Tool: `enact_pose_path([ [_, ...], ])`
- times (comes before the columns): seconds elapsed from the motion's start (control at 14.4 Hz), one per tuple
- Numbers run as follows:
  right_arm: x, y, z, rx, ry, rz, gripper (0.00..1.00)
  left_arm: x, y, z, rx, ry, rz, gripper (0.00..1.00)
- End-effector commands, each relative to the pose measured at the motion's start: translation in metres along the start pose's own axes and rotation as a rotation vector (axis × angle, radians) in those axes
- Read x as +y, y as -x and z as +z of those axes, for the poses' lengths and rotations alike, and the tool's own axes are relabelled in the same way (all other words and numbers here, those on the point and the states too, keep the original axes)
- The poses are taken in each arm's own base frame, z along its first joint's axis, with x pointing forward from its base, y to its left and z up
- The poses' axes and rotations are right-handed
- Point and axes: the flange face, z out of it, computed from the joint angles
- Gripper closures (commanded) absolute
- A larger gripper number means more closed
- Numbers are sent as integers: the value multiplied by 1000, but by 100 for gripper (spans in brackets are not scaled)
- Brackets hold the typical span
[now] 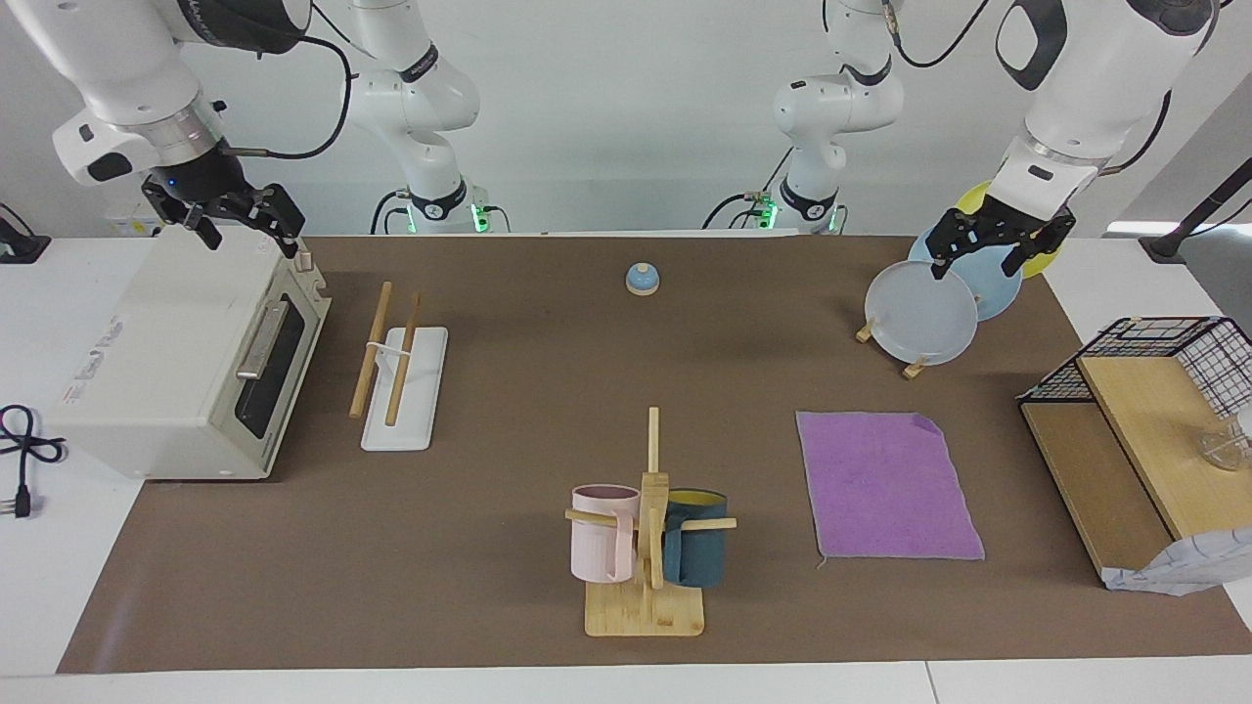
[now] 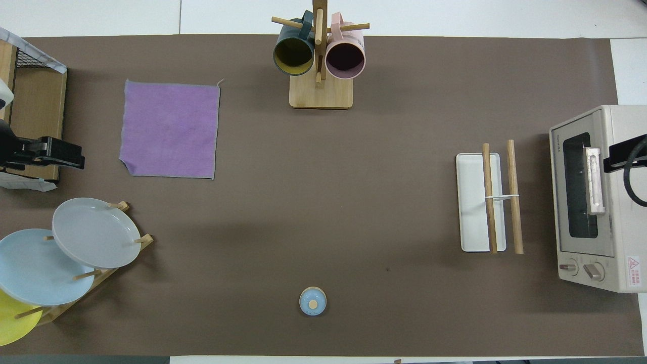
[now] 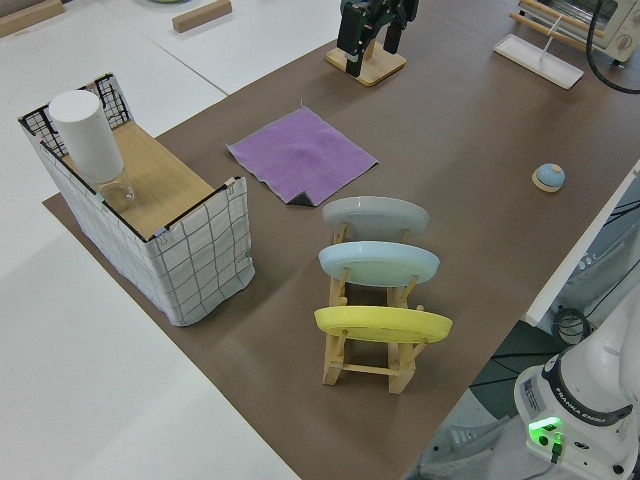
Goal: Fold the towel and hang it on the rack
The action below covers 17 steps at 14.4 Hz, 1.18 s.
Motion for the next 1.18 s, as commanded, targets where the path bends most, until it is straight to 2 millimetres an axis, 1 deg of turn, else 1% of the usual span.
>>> enact_pose_path([
  [0.0,0,2,1,3,0,-10,0,-1,6,-1,30,8,-12,0],
  [0.07,0,2,2,3,0,-9,0,-2,5,2,52,8,-14,0],
  [0.21,0,2,2,4,0,-9,0,-4,1,14,58,9,-26,0],
  [0.28,0,2,2,4,0,-9,0,-4,0,29,31,9,-27,0],
  [0.35,0,2,3,0,0,-12,0,-5,1,55,3,9,-28,0],
  [0.49,1,3,2,0,0,-10,0,-23,-2,100,13,12,-61,0],
  [0.63,1,2,3,-2,0,-11,0,-30,-30,152,15,26,-74,0],
  [0.77,1,2,3,-2,0,-11,0,-32,-51,191,39,39,-81,0],
  [0.91,1,3,2,0,0,-10,0,-36,-62,223,40,47,-107,0],
  [0.98,1,3,2,0,0,-10,0,-44,-66,241,32,51,-140,0],
  [1.11,1,2,3,-2,0,-11,0,-45,-70,259,40,56,-169,0],
])
